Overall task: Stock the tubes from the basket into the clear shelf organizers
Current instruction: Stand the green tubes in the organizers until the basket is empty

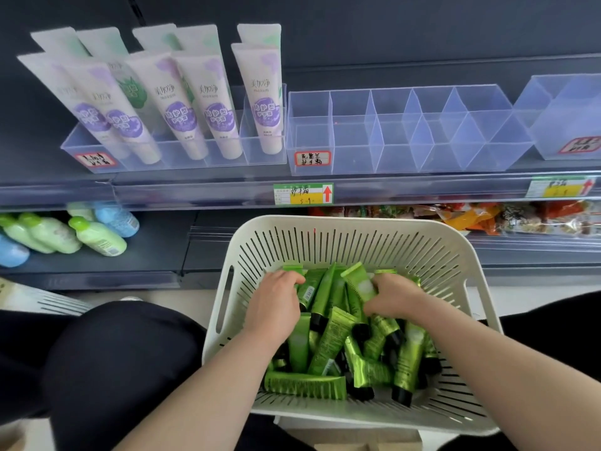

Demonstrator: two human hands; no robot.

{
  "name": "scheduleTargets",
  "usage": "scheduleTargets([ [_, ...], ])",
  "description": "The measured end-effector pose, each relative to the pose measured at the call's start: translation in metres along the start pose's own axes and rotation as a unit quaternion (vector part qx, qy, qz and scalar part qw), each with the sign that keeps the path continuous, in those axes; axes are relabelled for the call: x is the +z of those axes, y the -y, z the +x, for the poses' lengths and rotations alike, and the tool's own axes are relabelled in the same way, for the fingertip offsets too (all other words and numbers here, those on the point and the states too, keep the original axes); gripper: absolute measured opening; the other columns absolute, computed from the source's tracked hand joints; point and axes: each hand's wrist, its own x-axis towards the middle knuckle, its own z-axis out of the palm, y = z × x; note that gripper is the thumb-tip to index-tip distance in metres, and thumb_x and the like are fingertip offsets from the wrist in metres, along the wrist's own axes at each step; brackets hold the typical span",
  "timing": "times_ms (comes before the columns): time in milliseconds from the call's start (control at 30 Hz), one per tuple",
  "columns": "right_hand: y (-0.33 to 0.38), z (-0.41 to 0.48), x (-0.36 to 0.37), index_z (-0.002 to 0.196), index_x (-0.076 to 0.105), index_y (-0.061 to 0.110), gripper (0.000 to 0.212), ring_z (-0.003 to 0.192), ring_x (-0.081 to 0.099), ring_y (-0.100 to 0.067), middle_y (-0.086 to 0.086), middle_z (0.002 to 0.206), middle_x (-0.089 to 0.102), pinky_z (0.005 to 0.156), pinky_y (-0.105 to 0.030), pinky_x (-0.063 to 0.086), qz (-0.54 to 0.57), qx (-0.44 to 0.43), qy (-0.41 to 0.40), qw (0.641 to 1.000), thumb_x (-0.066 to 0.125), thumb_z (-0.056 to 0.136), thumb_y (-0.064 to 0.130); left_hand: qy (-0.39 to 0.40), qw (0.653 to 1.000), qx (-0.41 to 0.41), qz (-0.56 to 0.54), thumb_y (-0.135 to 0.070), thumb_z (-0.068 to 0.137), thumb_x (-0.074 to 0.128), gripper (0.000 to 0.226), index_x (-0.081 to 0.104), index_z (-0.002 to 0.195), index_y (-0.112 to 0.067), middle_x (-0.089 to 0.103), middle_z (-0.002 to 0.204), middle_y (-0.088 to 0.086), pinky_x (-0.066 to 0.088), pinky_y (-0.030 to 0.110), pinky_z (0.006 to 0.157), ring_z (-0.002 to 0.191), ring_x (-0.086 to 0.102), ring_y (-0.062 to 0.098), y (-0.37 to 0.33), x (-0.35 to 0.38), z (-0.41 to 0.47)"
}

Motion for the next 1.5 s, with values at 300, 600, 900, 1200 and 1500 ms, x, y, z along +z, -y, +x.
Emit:
scheduleTargets([
  [300, -0.013, -0.037, -0.009, 0.079, 0.044, 0.022, 0.027, 0.063, 0.053, -0.006, 0.007, 0.072, 0.054, 0.051, -0.022, 0.038, 0.060, -0.200, -0.195, 0.958, 0.055, 0.091, 0.045, 0.067, 0.996, -0.023, 0.059, -0.030, 0.096, 0.054, 0.019, 0.065, 0.083, -0.021, 0.065, 0.080, -0.009, 0.051, 0.024, 0.064, 0.068, 0.060, 0.006, -0.002, -0.003, -0.003],
  [600, -0.002, -0.060, 0.001, 0.113, 0.050, 0.023, 0.024, 0.069, 0.059, -0.004, 0.012, 0.085, 0.058, 0.061, -0.025, 0.051, 0.129, -0.277, -0.243, 0.921, 0.055, 0.093, 0.035, 0.160, 0.974, -0.031, 0.159, -0.040, 0.086, 0.068, 0.031, 0.067, 0.112, -0.024, 0.053, 0.111, 0.000, 0.051, 0.035, 0.074, 0.092, 0.059, 0.021, -0.018, -0.005, -0.015],
  [900, -0.001, -0.085, -0.037, 0.110, 0.055, 0.027, 0.023, 0.071, 0.059, -0.009, 0.010, 0.087, 0.064, 0.066, -0.028, 0.048, 0.140, -0.293, -0.319, 0.890, 0.062, 0.088, 0.031, 0.100, 0.995, -0.001, 0.004, -0.033, 0.090, 0.062, 0.010, 0.053, 0.088, -0.034, 0.061, 0.089, -0.014, 0.053, 0.028, 0.062, 0.069, 0.064, 0.012, -0.044, -0.052, -0.013],
  [1200, -0.012, -0.133, -0.143, 0.109, 0.055, 0.024, 0.024, 0.078, 0.063, -0.023, 0.003, 0.083, 0.069, 0.063, -0.031, 0.044, 0.117, -0.278, -0.461, 0.835, 0.063, 0.087, 0.030, -0.108, 0.973, 0.143, -0.148, -0.020, 0.085, 0.066, 0.012, 0.063, 0.086, -0.032, 0.064, 0.079, -0.015, 0.052, 0.032, 0.072, 0.076, 0.063, 0.011, -0.163, -0.148, 0.061],
  [1500, -0.037, -0.140, -0.267, 0.104, 0.054, 0.025, 0.020, 0.076, 0.056, -0.027, 0.009, 0.074, 0.050, 0.060, -0.030, 0.029, 0.113, -0.215, -0.586, 0.773, 0.055, 0.086, 0.017, -0.233, 0.926, 0.149, -0.259, -0.011, 0.088, 0.058, 0.011, 0.064, 0.088, -0.020, 0.066, 0.082, 0.002, 0.055, 0.036, 0.074, 0.078, 0.064, 0.026, -0.276, -0.178, 0.149],
])
